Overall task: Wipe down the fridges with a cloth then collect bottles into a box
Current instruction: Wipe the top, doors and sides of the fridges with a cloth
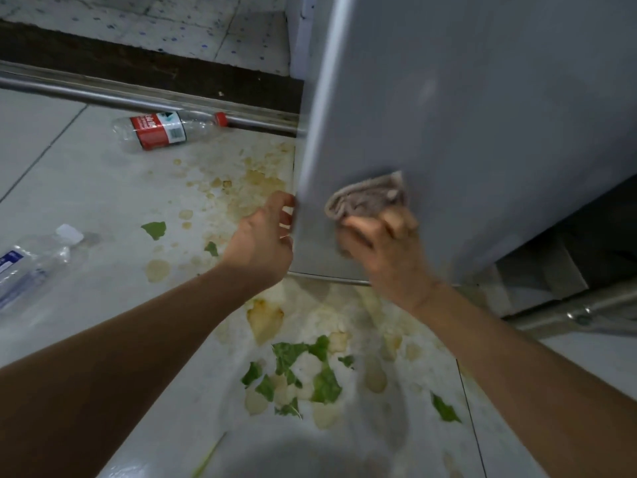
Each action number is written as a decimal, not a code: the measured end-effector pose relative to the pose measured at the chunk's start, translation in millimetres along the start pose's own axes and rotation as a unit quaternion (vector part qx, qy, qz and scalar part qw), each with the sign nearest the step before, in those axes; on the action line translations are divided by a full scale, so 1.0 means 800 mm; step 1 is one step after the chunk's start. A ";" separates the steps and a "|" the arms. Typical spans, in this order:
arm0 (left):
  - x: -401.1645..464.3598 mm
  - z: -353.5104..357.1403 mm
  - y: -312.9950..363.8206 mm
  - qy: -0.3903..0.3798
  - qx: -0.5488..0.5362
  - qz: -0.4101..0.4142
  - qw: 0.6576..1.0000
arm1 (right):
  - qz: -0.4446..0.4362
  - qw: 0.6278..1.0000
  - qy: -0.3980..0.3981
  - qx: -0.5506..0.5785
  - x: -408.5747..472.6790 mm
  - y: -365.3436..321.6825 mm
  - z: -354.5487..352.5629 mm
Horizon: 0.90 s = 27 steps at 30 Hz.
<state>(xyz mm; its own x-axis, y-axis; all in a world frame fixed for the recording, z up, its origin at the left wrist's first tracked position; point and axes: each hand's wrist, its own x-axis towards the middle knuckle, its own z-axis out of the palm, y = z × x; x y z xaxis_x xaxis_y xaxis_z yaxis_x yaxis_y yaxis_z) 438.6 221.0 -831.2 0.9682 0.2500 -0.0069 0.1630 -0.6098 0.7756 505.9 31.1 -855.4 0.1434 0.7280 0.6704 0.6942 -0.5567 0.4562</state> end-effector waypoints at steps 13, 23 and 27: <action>0.006 0.027 -0.009 0.084 0.003 0.019 0.996 | 0.049 0.995 -0.070 -0.054 -0.053 0.039 -0.038; 0.002 0.040 -0.012 0.080 0.062 0.002 0.995 | 0.106 0.983 -0.150 -0.006 -0.139 0.001 0.010; 0.005 0.039 -0.011 0.092 0.087 -0.023 0.992 | 0.145 0.974 -0.176 -0.003 -0.158 0.012 0.002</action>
<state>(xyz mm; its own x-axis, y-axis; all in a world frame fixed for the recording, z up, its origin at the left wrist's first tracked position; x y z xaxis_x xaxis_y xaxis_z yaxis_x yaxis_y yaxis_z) 447.3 203.6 -857.6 0.9104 0.4043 0.0879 0.2525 -0.7113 0.6560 495.7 -66.0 -936.6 0.5655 0.6316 0.5304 0.5847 -0.7605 0.2823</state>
